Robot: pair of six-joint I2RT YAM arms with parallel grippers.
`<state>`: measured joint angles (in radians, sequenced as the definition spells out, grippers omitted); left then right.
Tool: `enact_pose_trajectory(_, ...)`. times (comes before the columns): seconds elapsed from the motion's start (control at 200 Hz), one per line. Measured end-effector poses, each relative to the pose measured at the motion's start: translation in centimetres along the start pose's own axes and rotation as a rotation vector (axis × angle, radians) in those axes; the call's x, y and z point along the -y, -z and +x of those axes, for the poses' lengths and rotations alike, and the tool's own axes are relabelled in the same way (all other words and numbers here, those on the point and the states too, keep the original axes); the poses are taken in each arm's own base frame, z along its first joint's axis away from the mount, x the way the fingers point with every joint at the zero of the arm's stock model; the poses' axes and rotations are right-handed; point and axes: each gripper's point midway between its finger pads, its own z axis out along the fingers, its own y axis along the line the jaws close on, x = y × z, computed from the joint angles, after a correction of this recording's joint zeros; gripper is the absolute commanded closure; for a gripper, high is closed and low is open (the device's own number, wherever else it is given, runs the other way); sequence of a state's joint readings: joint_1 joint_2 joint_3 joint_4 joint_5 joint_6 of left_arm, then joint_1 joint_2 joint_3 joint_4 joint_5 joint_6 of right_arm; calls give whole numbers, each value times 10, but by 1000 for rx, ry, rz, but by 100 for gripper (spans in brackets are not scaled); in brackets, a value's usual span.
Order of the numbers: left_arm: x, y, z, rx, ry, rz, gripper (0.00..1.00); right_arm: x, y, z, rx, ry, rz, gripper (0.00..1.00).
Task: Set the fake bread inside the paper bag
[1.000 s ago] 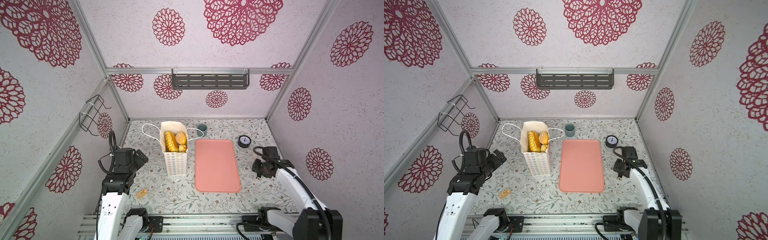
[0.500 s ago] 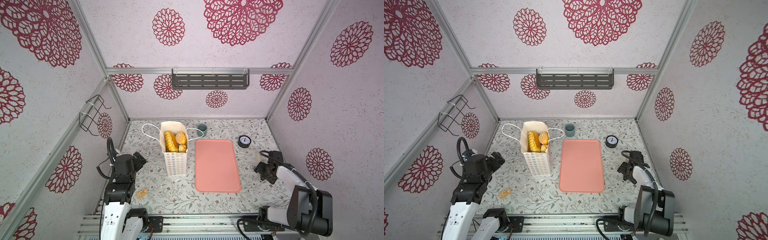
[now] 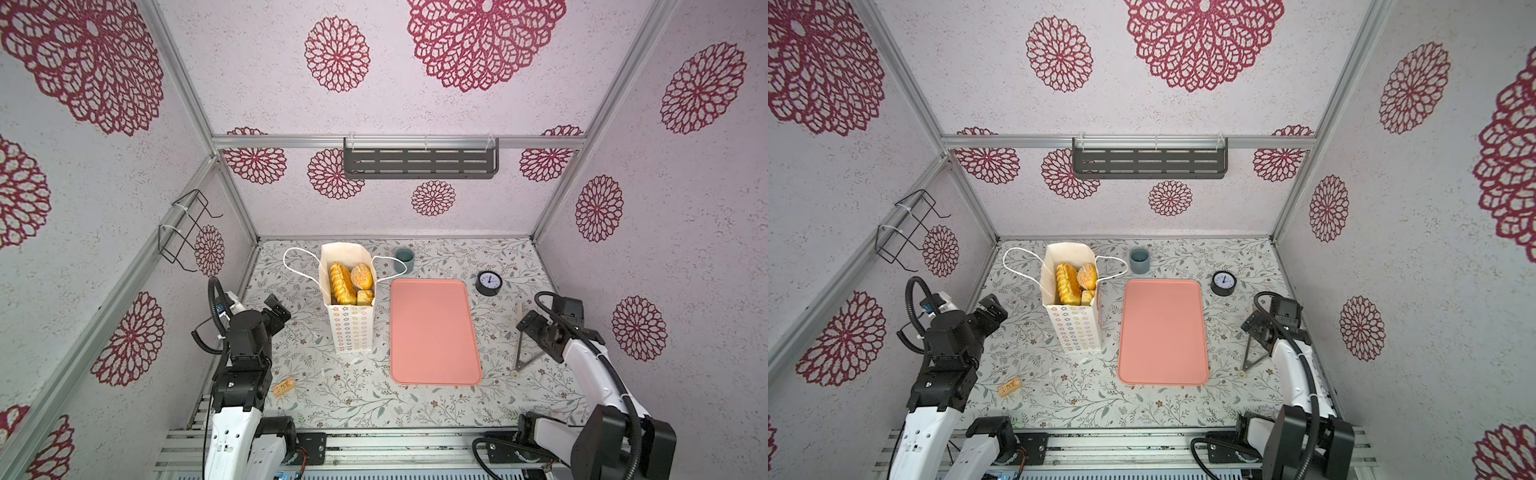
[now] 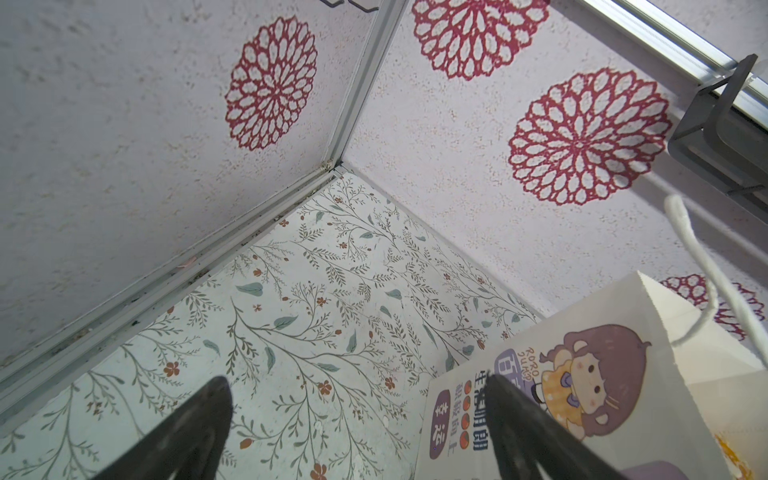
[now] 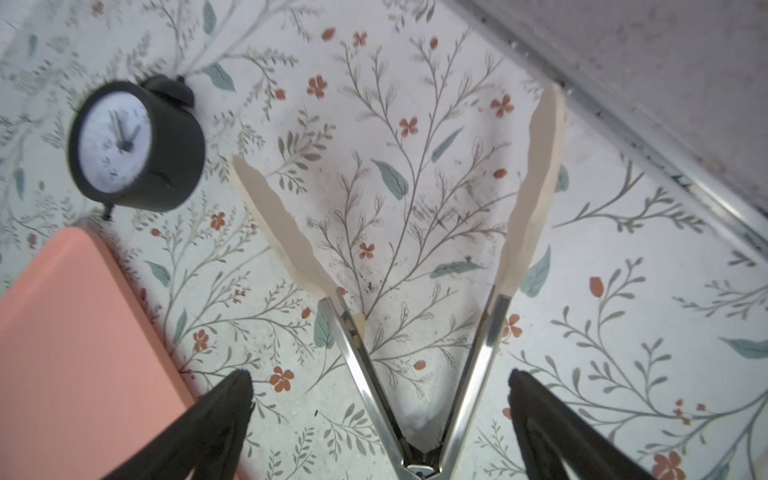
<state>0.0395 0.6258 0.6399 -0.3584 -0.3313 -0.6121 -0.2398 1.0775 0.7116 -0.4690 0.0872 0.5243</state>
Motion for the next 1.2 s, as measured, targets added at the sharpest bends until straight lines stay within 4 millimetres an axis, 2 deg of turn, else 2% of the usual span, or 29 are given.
enact_pose_trajectory(0.12,-3,-4,-1,50,-53,-3,3,-2,22,-24,119,-14,-13,1)
enact_pose_trajectory(0.25,-11,-10,-4,105,-123,-42,3,-14,55,-59,316,8,-91,1)
enact_pose_trajectory(0.355,-18,-20,1,119,-166,-91,3,-14,82,-86,482,2,-100,9)
enact_pose_trajectory(0.415,-23,-28,7,116,-189,-118,3,-11,92,-97,586,-9,-102,6)
enact_pose_trajectory(0.475,-29,-37,16,106,-212,-144,3,-9,94,-96,664,1,-127,1)
enact_pose_trajectory(0.54,-36,-47,30,79,-240,-176,3,-3,83,-85,706,12,-136,1)
enact_pose_trajectory(0.685,-52,-66,55,33,-278,-247,3,11,38,-59,664,52,-60,1)
enact_pose_trajectory(0.846,-64,-83,76,9,-301,-297,3,4,-7,-25,583,180,1,1)
enact_pose_trajectory(0.936,-66,-93,84,3,-318,-311,3,-5,-21,-11,570,249,11,1)
enact_pose_trajectory(1.051,-59,-103,89,12,-355,-293,3,-17,-32,-3,579,318,7,1)
enact_pose_trajectory(1.201,-41,-115,87,56,-407,-236,3,-35,-36,-7,631,366,-30,1)
